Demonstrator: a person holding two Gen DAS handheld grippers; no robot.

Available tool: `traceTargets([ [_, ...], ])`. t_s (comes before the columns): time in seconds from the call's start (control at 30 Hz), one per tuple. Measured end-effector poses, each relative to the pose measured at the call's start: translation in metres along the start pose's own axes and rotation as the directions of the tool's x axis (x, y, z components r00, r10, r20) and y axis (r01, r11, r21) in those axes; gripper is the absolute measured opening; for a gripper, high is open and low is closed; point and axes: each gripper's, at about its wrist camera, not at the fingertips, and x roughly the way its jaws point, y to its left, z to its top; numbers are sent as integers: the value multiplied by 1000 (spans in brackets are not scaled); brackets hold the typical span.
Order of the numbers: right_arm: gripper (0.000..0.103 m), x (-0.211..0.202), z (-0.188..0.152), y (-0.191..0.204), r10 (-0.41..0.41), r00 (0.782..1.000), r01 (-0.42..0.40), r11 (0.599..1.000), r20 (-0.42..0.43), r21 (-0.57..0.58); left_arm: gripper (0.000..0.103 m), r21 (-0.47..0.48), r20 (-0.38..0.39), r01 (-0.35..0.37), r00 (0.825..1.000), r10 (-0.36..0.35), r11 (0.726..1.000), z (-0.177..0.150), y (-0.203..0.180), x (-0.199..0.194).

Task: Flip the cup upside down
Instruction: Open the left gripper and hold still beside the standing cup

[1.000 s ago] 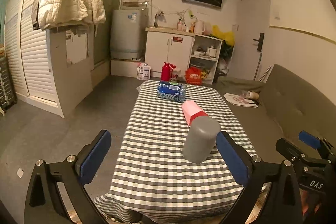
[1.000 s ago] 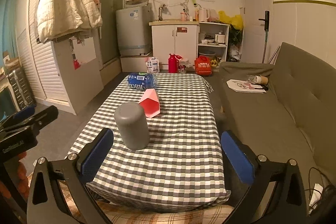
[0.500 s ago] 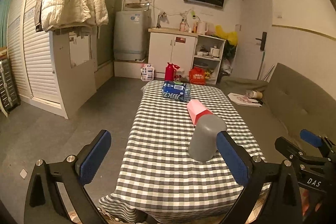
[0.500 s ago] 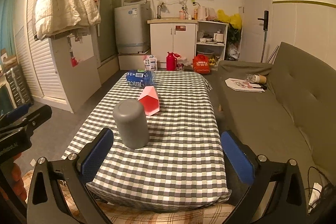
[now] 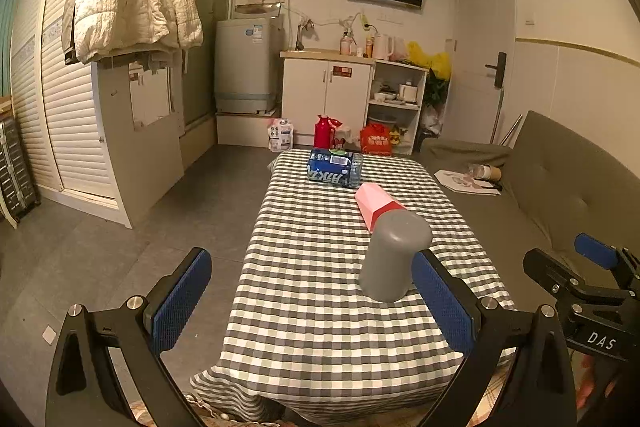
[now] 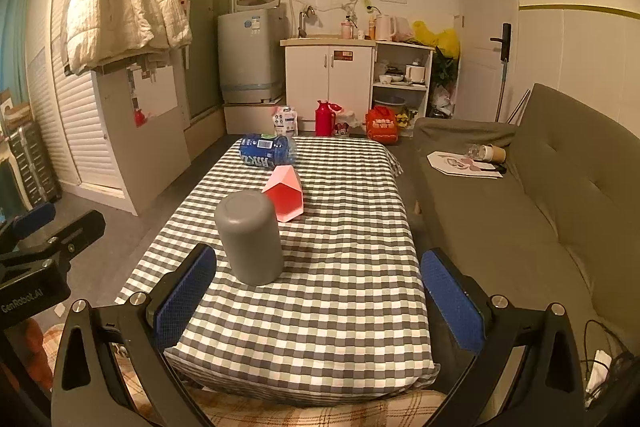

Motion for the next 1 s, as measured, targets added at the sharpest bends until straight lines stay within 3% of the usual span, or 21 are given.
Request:
traceTargets([
  [1.0, 103, 7, 0, 6, 6, 1000, -6, 1000, -18, -13, 103, 5, -5, -10, 1000, 10, 1000, -2, -1, 1],
])
